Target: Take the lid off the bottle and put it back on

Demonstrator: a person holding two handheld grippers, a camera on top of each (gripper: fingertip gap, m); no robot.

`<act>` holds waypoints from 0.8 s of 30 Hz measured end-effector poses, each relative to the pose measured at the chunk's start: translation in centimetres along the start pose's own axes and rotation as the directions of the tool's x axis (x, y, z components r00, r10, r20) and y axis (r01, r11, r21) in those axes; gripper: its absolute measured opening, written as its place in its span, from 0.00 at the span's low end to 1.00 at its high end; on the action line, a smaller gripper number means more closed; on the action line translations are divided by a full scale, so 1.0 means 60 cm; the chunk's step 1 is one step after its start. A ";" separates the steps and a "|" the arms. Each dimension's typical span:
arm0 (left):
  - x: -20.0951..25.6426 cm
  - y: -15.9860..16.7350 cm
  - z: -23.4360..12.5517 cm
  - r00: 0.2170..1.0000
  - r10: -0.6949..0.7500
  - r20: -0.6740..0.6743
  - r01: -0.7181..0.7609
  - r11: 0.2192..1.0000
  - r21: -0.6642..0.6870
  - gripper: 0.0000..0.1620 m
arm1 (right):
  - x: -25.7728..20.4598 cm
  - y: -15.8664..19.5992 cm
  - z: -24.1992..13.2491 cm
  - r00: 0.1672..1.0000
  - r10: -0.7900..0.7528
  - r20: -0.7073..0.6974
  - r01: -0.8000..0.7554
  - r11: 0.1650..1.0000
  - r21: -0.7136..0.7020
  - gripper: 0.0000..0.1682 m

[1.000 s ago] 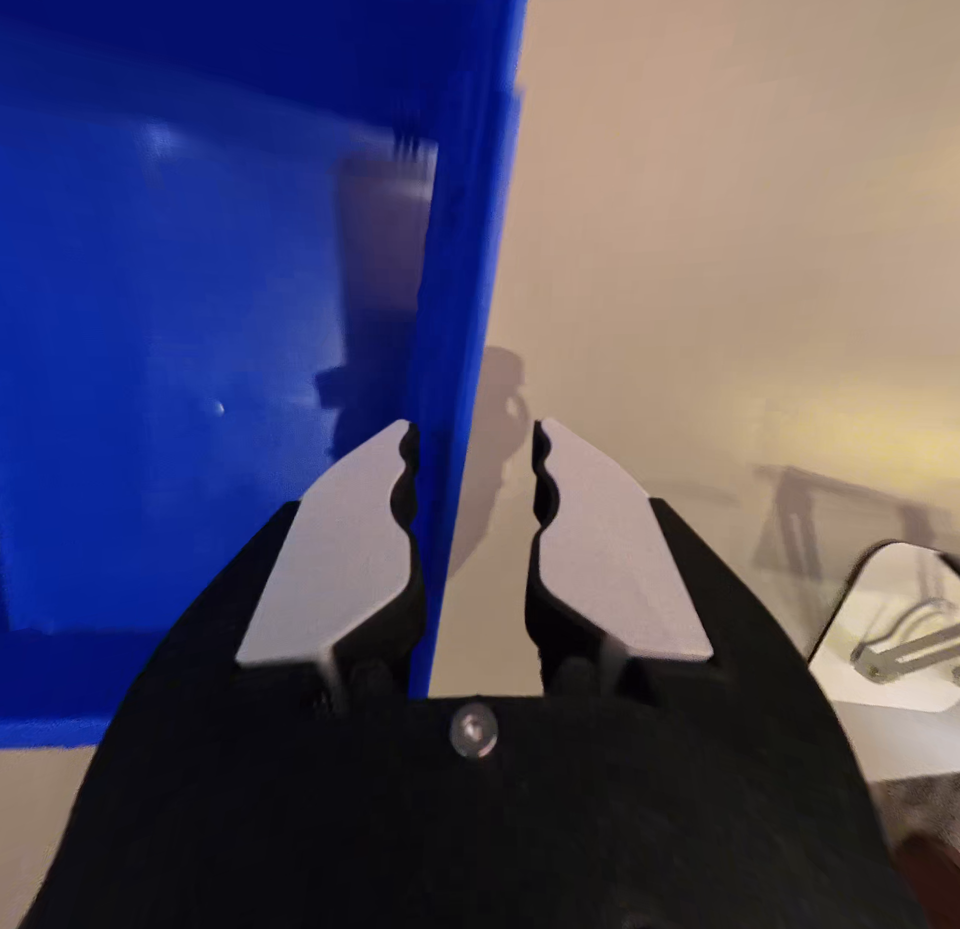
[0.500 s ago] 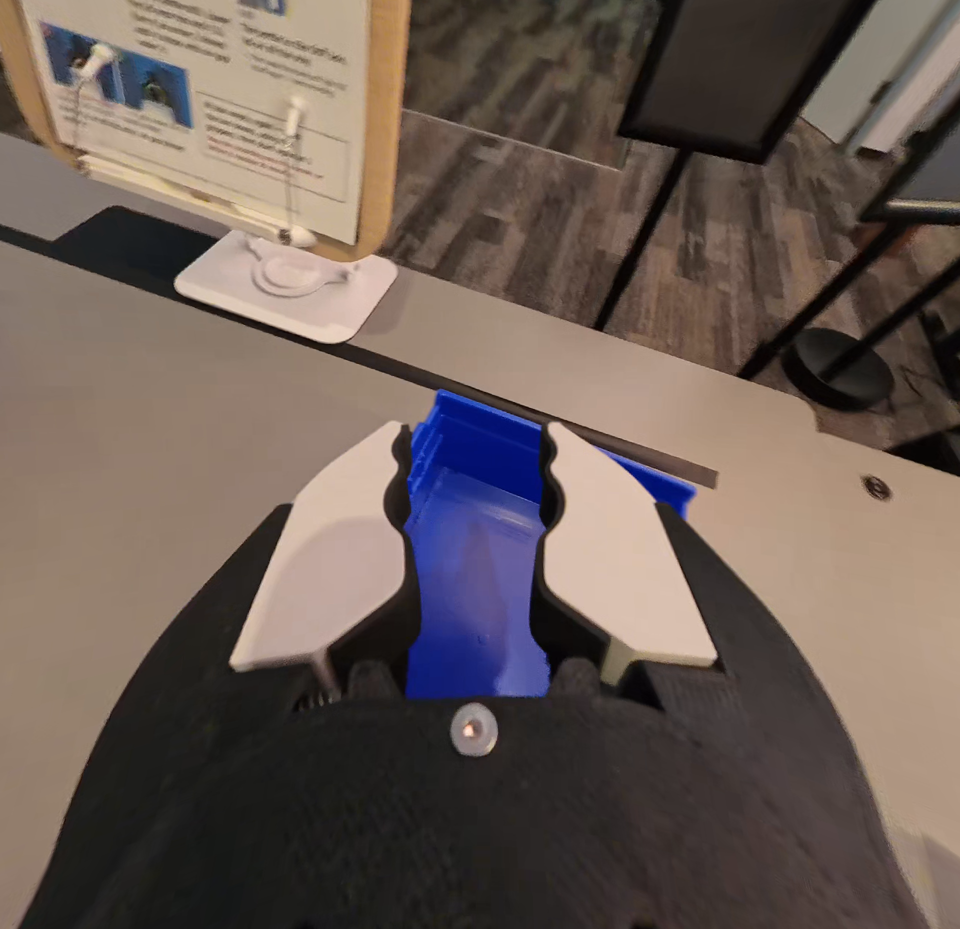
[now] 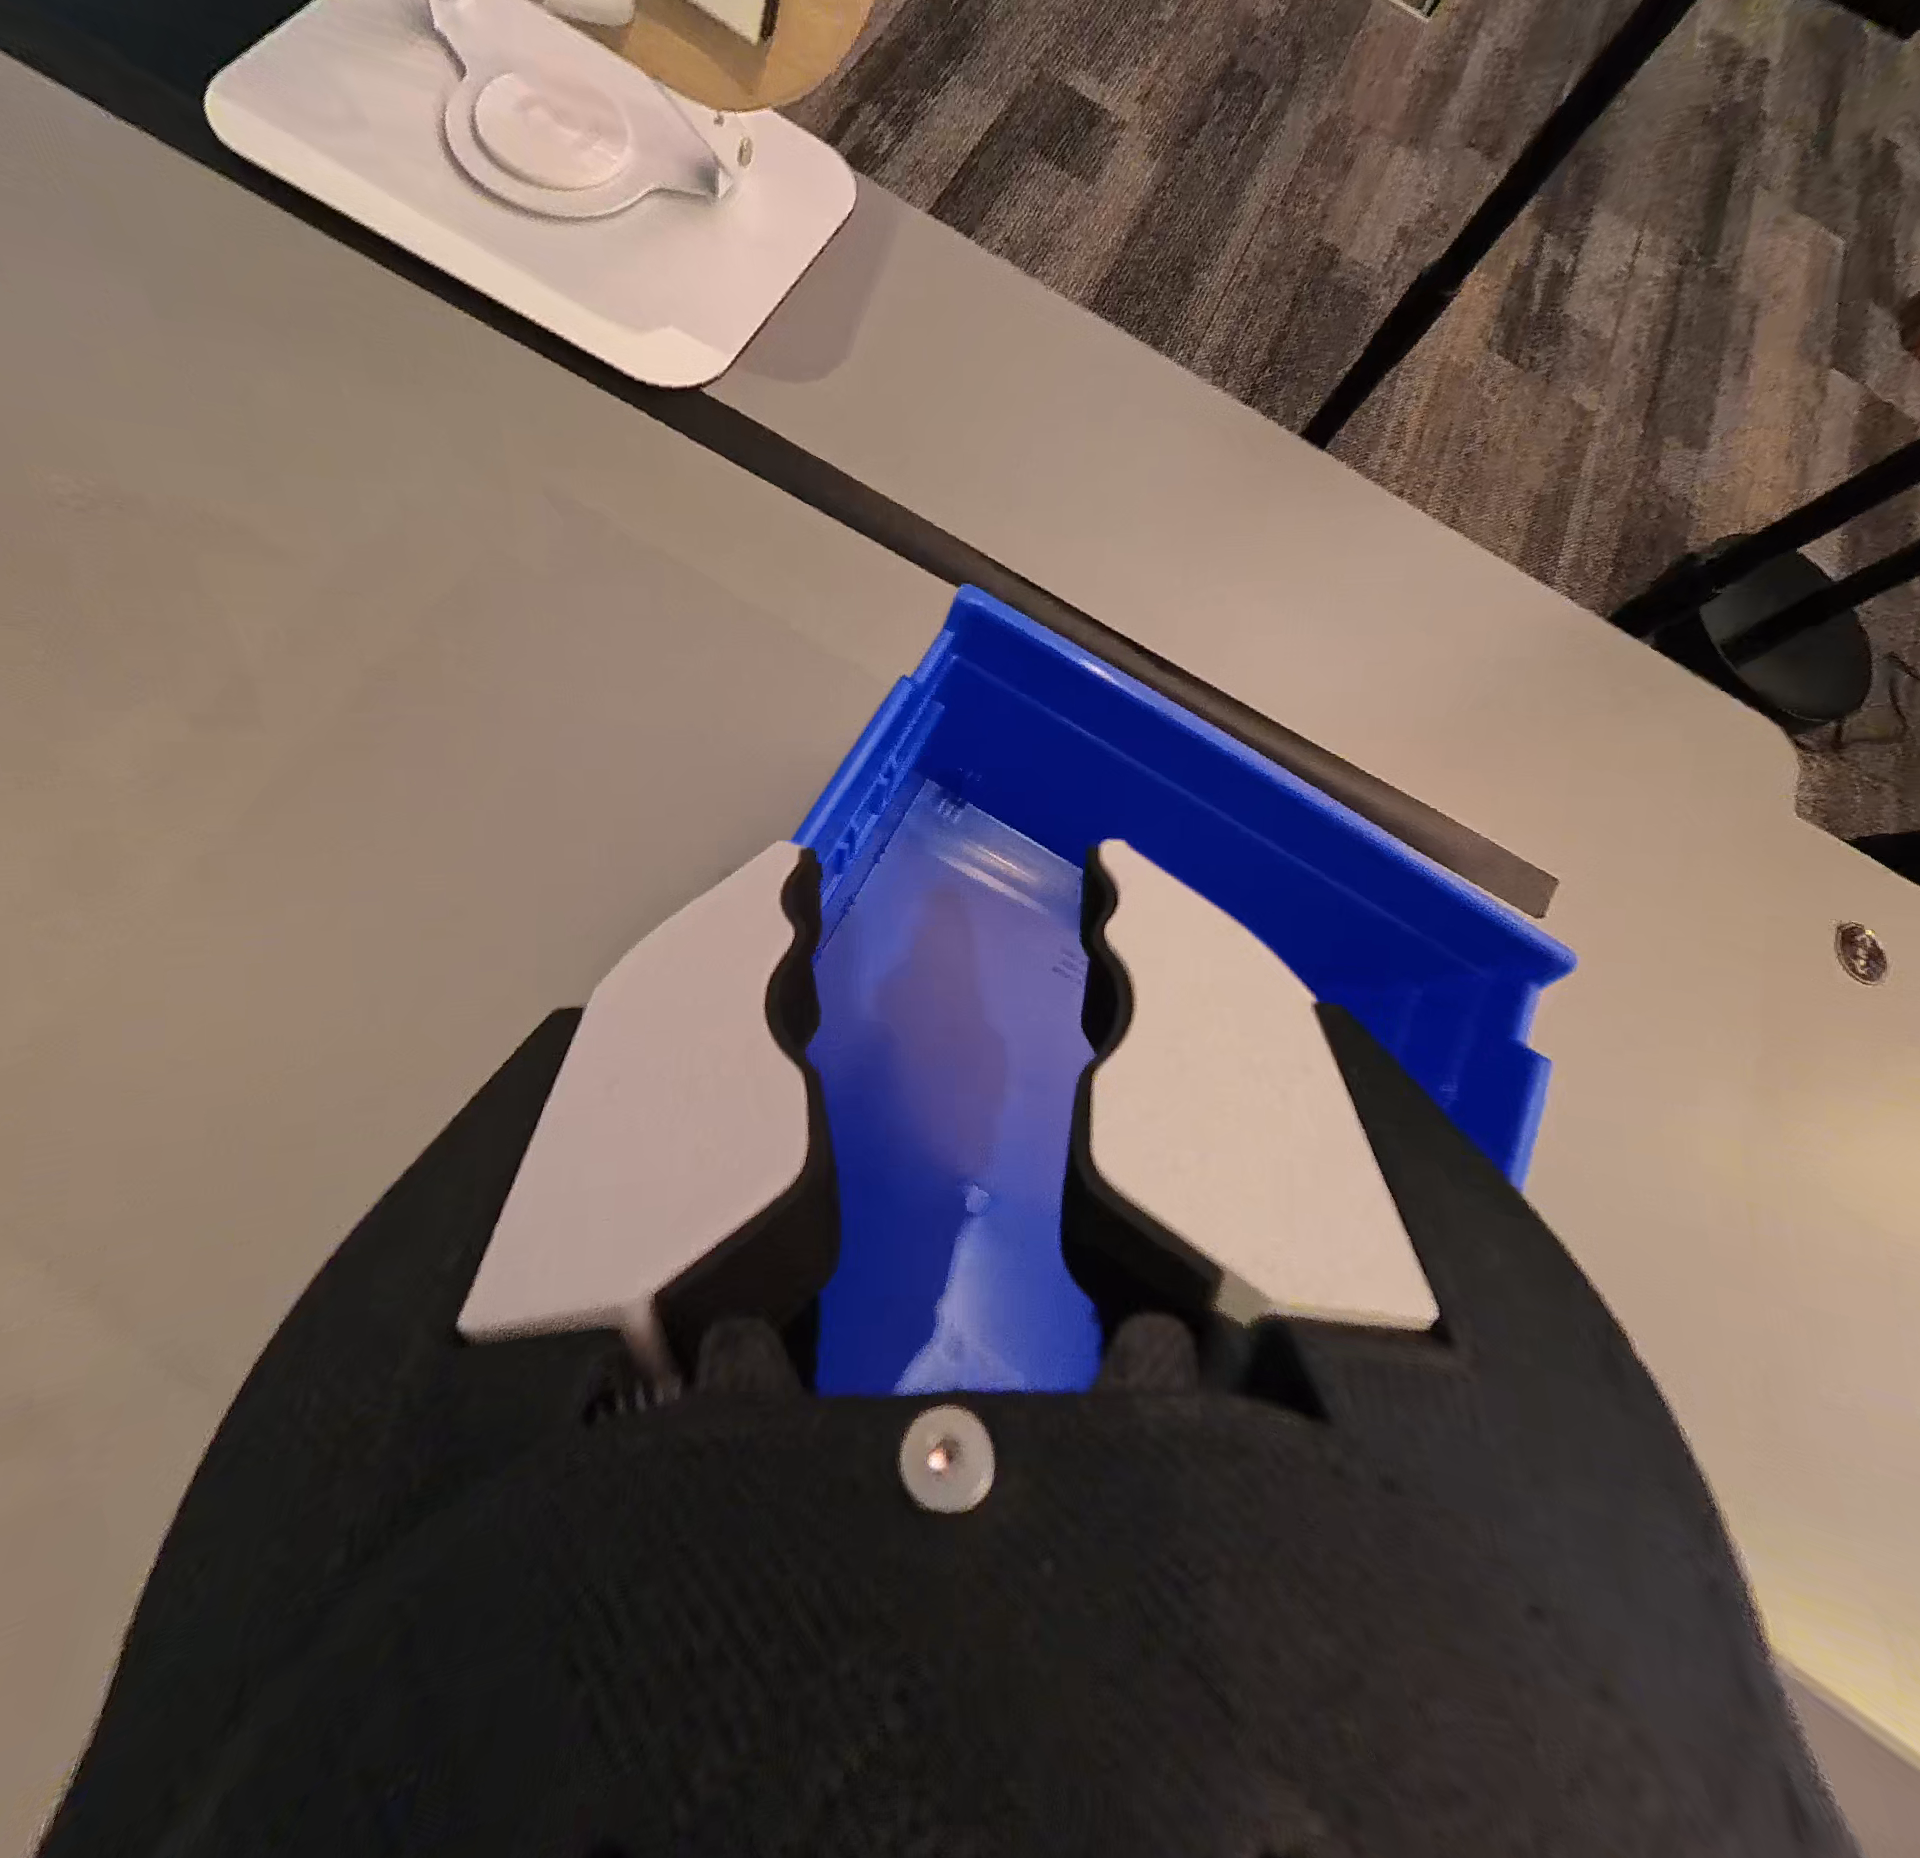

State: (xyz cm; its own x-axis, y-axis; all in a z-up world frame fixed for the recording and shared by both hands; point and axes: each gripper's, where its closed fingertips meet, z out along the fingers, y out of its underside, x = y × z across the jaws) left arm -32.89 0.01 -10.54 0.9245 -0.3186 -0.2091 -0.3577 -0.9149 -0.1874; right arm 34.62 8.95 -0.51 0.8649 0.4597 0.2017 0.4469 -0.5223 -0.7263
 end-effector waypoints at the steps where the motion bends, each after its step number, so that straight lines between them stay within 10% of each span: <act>1: 0.000 0.000 0.000 1.000 0.006 -0.001 -0.006 1.000 -0.005 0.16 | -0.003 0.004 0.005 1.000 -0.008 0.004 0.008 1.000 -0.014 0.30; 13: -0.041 -0.061 -0.050 0.978 -0.023 0.206 -0.020 0.979 0.203 0.21 | -0.020 0.018 0.026 0.998 -0.067 0.006 0.068 0.994 -0.085 0.30; 19: 0.095 -0.147 -0.149 0.988 0.154 0.011 -0.138 0.848 0.512 0.50 | -0.023 0.015 0.024 0.997 -0.071 0.012 0.071 0.994 -0.079 0.30; 24: 0.137 -0.170 -0.069 0.947 0.303 0.106 -0.321 0.881 0.347 0.41 | -0.031 0.026 0.034 0.995 -0.091 0.026 0.094 0.989 -0.118 0.30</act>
State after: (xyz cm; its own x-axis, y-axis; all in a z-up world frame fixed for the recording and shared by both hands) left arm -21.10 5.67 -6.36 0.7534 -0.5527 -0.3563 -0.6573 -0.6182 -0.4310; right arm 33.28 8.74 -3.36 0.8142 0.5241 0.2498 0.5498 -0.5577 -0.6218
